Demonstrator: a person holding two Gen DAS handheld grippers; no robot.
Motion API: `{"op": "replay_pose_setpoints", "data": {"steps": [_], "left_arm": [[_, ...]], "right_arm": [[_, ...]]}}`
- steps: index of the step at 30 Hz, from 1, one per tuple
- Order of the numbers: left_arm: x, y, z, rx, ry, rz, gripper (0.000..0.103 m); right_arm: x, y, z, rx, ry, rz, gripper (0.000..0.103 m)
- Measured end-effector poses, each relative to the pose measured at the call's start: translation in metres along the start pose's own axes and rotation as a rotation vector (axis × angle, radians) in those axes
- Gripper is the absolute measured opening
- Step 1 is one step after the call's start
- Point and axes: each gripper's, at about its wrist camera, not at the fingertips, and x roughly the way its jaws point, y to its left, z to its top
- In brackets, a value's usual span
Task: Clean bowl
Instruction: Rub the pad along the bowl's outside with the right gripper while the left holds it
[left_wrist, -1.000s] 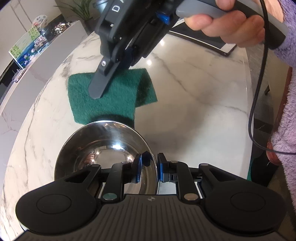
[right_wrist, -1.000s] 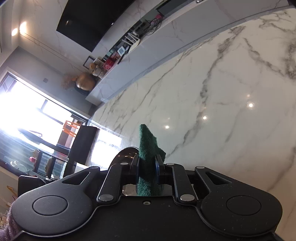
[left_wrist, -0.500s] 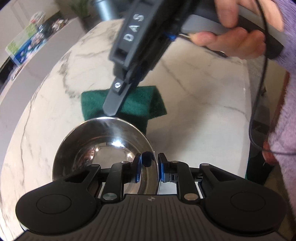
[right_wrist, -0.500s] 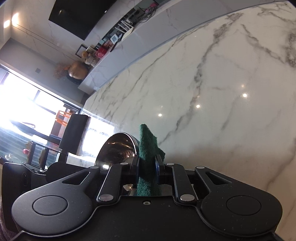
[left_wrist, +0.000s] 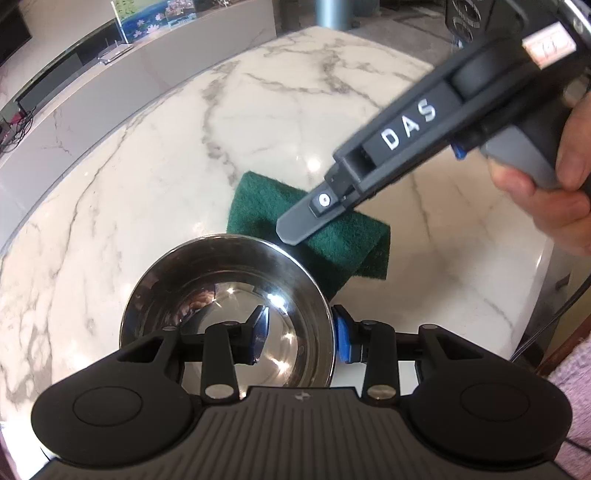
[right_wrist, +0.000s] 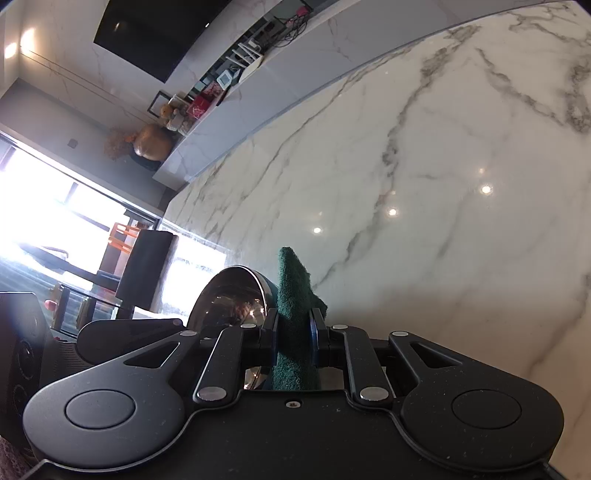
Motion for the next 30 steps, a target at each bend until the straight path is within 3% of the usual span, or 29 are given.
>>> {"op": "replay_pose_setpoints", "data": {"steps": [4,11,16,20,30], "left_arm": [[0.004,-0.002,-0.001,0.023,0.006,-0.031,0.014],[0.005,-0.009,-0.007,0.147,-0.001,-0.02,0.014],[0.005,-0.023,-0.014,0.324,-0.003,0.007,0.012],[0.004,-0.028,-0.019,0.405,-0.007,0.002,0.012],[0.007,-0.034,-0.02,0.449,-0.01,-0.018,0.012]], "right_arm": [[0.001,0.0,0.001,0.002,-0.001,0.002,0.015],[-0.005,0.0,0.003,0.0,-0.024,0.017,0.015],[-0.02,0.002,0.006,-0.005,-0.081,0.042,0.015],[-0.025,-0.001,0.008,0.003,-0.098,0.042,0.015],[-0.008,-0.001,0.004,-0.01,-0.033,0.002,0.015]]}}
